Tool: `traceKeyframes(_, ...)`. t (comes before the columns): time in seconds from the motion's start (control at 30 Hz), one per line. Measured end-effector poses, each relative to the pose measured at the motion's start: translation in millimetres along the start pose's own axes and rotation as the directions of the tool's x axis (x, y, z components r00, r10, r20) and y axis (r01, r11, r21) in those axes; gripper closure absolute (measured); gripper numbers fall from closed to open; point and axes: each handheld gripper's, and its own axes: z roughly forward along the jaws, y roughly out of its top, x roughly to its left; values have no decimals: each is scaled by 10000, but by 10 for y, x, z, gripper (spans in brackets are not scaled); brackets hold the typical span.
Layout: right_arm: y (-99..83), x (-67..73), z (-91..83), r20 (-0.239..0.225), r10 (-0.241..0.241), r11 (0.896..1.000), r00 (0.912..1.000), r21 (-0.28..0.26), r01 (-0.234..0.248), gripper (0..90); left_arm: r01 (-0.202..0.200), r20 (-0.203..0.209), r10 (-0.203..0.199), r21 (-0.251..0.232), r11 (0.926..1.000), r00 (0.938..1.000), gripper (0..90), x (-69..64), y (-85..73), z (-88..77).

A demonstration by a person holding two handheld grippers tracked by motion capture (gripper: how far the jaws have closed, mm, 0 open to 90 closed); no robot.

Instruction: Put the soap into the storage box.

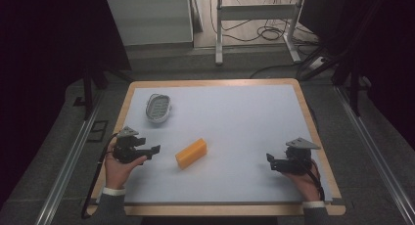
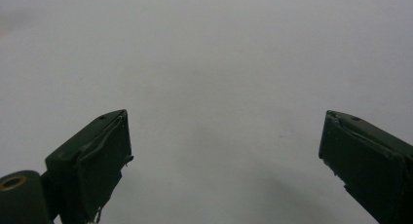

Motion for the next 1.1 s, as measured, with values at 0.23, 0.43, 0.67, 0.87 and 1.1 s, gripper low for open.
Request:
traceKeyframes(0.23, 34, -51, -135, -30, -108, 9975, 9999, -704, 106, 51, -91, 84, 89, 187, 9998, 9999, 261, -7, -11, -11)
traceKeyframes(0.43, 28, -87, -171, 200, 107, 9975, 9997, -695, -93, 51, -77, 178, 72, 289, 9996, 9998, 253, 6, -5, -12)
traceKeyframes(0.67, -3, -114, -189, 287, 245, 9962, 9993, -842, -220, 51, -85, 69, 84, 261, 9996, 9999, 256, 6, -4, -15)
traceKeyframes(0.87, -22, -130, -162, 428, 407, 9963, 9983, -779, -373, 53, -136, 84, 134, 252, 9996, 9999, 257, -4, -4, -35)
traceKeyframes(1.1, -22, -153, -193, 591, 540, 9945, 9968, -927, -484, 62, -358, -80, 362, 397, 9986, 9993, 251, -64, 15, -51)
